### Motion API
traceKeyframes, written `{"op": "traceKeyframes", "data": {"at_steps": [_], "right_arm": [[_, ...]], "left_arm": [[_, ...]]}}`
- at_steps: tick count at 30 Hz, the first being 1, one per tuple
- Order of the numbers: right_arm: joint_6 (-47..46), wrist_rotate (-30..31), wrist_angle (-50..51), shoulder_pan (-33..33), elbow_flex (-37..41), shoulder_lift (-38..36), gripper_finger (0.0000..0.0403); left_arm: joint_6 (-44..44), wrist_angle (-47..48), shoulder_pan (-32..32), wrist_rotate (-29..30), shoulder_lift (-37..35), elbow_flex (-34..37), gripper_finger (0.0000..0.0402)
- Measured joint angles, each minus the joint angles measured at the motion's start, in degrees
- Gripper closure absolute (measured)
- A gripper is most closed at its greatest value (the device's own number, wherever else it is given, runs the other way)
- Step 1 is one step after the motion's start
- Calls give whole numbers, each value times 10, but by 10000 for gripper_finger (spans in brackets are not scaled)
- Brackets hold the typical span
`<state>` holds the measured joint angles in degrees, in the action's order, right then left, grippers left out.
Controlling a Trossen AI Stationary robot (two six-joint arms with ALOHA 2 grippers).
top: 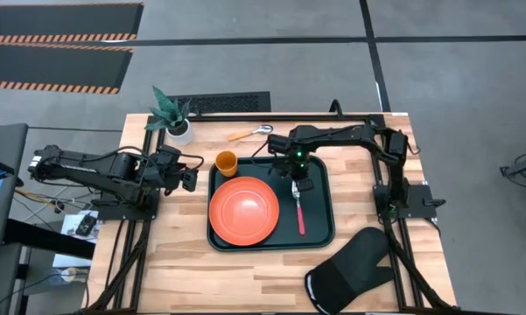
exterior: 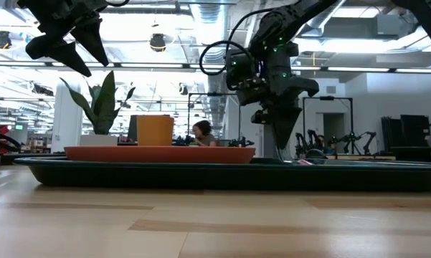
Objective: Pick and place plate/cup/fork/spoon on tray
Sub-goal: Put the pink fork on the black tray to the right of the orange plate, then put the yellow spoon on the black tray to the right of the pink fork
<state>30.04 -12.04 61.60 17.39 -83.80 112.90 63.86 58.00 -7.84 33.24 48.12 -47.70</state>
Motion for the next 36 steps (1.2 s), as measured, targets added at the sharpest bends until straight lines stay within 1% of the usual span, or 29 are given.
{"op": "traceKeyframes", "data": {"at_steps": [7, 12, 15, 23, 26, 30, 34, 36], "right_arm": [[-22, -3, -14, -1, 17, 0, 359], [-36, -3, -31, 2, 17, 0, 348], [-53, -13, -32, 8, 17, 0, 342], [-67, -15, -51, 19, 15, 0, 315], [-85, -14, -47, 38, -5, -5, 304], [-105, -13, -18, 74, -62, -11, 289], [-171, -8, -68, 110, -119, -13, 271], [-177, 0, -97, 124, -135, -12, 254]], "left_arm": [[-2, 0, 0, 0, 0, 0, 154], [-2, 0, 0, 0, 0, 0, 154], [-2, 0, 0, 0, 0, 0, 154], [-1, 0, 0, 0, 0, 0, 154], [-1, 0, 0, 0, 0, 0, 154], [-1, 0, 0, 0, 0, 0, 154], [-1, 0, 0, 0, 0, 0, 154], [0, 0, 0, 0, 0, 0, 154]]}}
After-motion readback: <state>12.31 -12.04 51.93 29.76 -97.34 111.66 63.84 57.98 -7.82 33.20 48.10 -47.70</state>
